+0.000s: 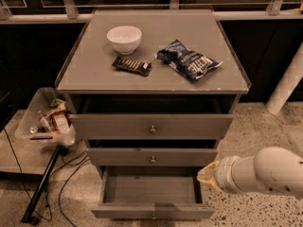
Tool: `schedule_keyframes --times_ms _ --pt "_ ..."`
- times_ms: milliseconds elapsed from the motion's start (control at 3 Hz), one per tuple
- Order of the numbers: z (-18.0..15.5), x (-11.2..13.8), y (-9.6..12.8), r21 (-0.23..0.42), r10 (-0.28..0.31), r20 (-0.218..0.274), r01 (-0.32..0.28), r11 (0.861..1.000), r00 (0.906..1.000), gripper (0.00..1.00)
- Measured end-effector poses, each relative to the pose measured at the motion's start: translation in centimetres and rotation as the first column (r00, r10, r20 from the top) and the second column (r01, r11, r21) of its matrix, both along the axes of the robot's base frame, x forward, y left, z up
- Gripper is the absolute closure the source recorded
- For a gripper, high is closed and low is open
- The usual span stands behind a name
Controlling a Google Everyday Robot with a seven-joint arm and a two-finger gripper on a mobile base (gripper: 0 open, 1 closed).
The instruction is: Close bottom drawer
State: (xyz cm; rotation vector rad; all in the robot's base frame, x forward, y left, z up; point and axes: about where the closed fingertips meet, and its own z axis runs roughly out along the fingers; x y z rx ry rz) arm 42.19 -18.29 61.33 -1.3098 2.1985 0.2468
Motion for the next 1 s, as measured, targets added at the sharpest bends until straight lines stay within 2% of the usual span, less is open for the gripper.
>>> schedule_keyframes --times_ms 333,667,1000 --pt "0.0 0.0 0.0 0.000 0.000 0.000 0.000 1.000 1.0000 1.00" --pt "-2.5 -0.5 0.2 -0.015 -0.016 -0.045 0.015 1.000 0.9989 1.00" --pt "-6.9 -1.1 0.3 -0.050 -0.034 -0.099 0.029 0.998 0.9945 1.00"
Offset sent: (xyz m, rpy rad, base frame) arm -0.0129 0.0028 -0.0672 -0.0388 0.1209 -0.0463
